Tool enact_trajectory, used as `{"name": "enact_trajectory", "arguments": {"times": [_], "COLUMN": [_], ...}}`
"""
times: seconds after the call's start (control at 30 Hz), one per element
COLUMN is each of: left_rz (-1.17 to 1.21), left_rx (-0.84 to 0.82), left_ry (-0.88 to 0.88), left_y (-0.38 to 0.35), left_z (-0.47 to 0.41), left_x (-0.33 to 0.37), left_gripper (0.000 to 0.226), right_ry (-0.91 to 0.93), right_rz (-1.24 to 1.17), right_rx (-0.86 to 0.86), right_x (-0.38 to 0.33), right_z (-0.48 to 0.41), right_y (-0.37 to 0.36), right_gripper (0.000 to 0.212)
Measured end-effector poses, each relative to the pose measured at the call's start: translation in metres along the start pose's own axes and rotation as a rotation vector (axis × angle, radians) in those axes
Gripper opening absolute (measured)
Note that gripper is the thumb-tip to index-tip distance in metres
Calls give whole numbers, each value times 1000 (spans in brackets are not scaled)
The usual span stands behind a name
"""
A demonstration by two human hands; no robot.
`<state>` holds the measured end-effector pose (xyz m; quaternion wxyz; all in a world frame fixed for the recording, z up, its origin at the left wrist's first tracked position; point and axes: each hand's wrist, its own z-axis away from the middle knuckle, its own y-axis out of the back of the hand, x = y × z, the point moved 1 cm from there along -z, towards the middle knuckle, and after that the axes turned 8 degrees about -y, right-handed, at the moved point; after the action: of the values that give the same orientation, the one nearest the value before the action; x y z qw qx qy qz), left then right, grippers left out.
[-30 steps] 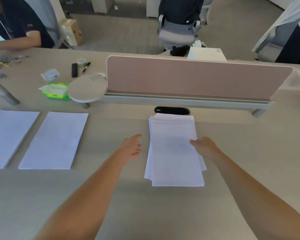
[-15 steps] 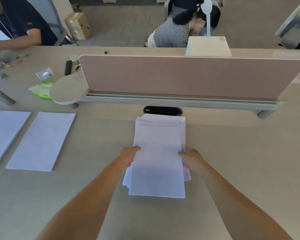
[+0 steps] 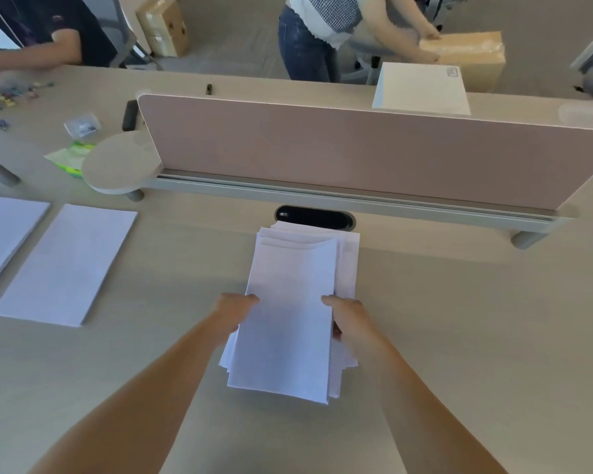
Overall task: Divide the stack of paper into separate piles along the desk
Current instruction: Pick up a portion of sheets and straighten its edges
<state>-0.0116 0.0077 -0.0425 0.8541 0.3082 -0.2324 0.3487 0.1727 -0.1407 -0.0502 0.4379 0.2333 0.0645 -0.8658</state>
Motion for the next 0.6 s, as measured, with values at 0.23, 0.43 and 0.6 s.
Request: {"name": "enact_trajectory", "arguments": {"times": [0.23,0.43,0.6], "left_rz": [-14,33,111], "left_rx": [-28,-7,84], "left_ry": [-7,-26,-153], "left_y": [2,6,9], "left_z": [-3,-6,-3], "left_x": [0,-4,5], "left_gripper": [20,18,33], "right_ry": [101,188,224], "right_rz": [92,-77,-181], "right_rx": [106,73,-131], "right_x": [1,-5,-14], "right_z": [-4,4,21], "right_y": [-13,-6,3], "right_gripper": [9,21,23]}}
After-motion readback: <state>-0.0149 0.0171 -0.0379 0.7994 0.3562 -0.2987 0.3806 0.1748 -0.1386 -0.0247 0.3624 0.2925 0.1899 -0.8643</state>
